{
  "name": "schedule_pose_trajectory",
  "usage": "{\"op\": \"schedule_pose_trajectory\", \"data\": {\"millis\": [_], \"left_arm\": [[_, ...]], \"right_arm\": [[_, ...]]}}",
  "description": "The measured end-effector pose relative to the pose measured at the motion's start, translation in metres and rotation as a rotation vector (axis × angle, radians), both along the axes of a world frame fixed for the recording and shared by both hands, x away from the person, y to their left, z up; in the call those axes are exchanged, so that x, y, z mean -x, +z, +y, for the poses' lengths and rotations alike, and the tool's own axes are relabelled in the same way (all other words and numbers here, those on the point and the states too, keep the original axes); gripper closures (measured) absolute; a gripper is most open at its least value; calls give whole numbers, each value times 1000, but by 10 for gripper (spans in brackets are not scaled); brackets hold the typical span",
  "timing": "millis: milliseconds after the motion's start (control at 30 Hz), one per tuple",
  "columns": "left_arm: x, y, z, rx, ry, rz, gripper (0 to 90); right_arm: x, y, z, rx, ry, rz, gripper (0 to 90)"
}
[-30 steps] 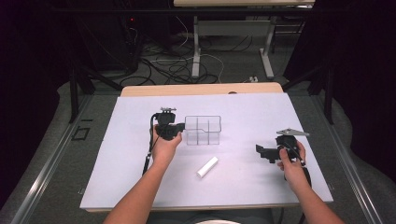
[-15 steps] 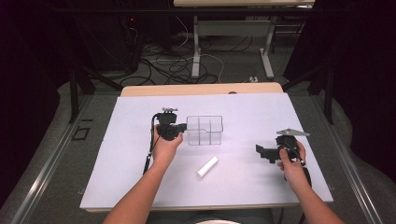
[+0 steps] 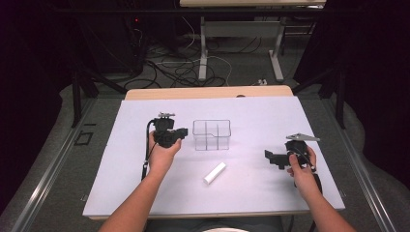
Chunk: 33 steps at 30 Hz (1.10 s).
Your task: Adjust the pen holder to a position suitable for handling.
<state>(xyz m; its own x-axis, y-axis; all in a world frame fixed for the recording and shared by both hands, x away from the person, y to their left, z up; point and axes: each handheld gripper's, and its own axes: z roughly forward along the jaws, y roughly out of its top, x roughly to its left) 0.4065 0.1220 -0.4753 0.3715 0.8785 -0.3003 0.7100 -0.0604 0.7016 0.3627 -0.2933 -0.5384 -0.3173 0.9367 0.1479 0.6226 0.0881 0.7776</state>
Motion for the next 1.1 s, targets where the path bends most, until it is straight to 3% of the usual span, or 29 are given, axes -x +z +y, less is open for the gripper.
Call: {"op": "schedule_pose_trajectory", "data": {"millis": [333,400,600,700,767,800,967,1100], "left_arm": [[11,-4,19,31,1,-31,649],[12,-5,23,30,-14,-16,629],[20,-5,31,26,-27,-55,569],[24,-8,35,28,-32,-79,486],[25,-9,37,35,-68,-94,443],[27,-10,38,28,-82,-98,399],[35,-11,41,4,-101,-119,348],[39,-11,51,-51,-91,-177,289]], "right_arm": [[0,0,0,-5,-3,6,0],[0,-1,0,-4,0,3,0],[0,0,1,-1,5,3,0],[0,0,1,0,5,4,0],[0,0,1,0,4,1,0],[0,0,1,0,3,0,0],[0,1,2,1,11,-4,8],[0,1,3,-3,40,-7,8]]}}
